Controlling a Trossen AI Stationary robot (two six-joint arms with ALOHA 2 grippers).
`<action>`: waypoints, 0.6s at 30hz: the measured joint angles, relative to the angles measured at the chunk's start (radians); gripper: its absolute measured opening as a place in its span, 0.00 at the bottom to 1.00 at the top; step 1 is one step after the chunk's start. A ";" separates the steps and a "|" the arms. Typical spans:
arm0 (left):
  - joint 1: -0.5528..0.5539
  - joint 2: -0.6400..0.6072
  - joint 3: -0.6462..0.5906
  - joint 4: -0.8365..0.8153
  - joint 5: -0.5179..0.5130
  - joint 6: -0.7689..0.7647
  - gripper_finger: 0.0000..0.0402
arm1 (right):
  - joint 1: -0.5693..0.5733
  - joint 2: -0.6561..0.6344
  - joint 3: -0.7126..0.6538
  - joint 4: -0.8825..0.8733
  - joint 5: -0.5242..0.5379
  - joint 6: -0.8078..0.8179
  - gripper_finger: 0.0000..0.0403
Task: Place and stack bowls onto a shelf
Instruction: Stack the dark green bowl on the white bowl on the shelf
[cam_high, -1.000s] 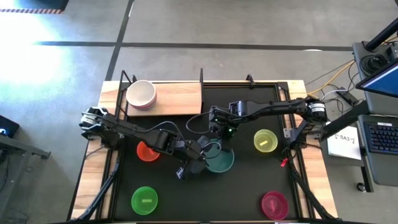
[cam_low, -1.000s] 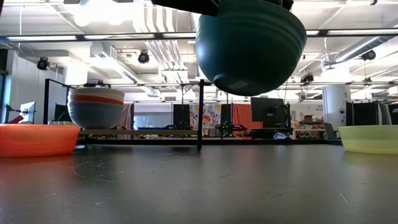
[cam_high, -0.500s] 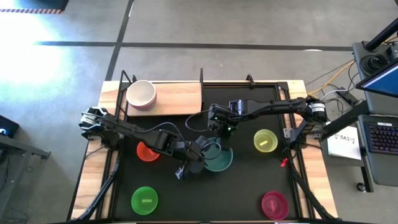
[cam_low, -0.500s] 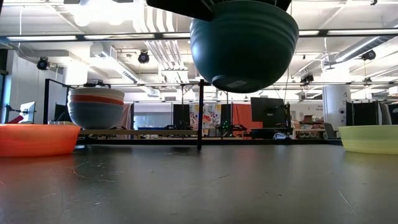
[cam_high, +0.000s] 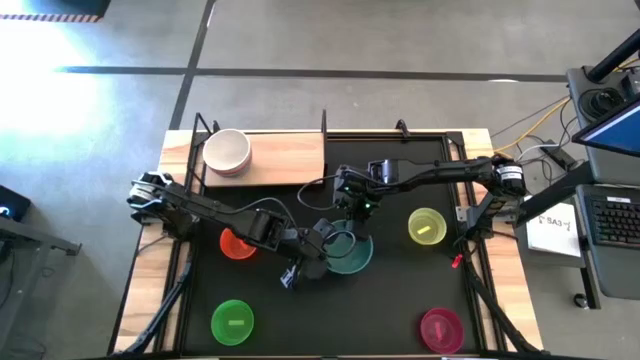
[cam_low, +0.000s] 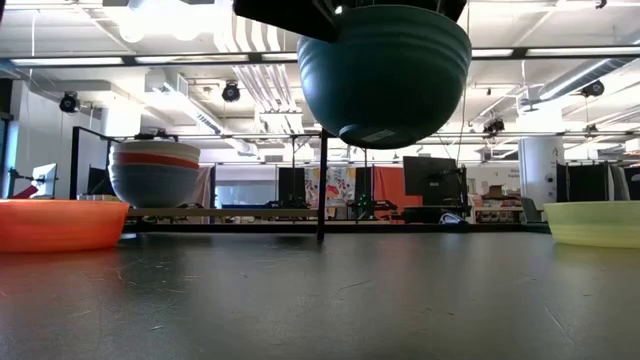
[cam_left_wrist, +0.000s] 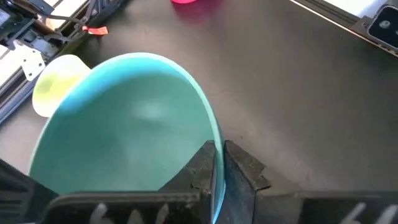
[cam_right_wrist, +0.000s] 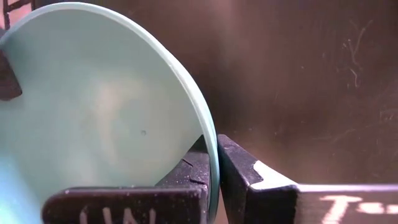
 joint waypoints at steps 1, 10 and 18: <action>0.000 0.000 0.000 -0.004 0.007 0.000 0.01 | 0.000 0.000 0.000 0.003 0.000 -0.005 0.02; 0.002 0.001 -0.002 -0.026 0.043 -0.010 0.00 | -0.003 -0.002 0.002 0.015 -0.046 -0.016 0.14; 0.003 0.001 -0.004 -0.039 0.048 -0.052 0.00 | -0.016 -0.028 0.002 -0.003 -0.081 -0.068 0.37</action>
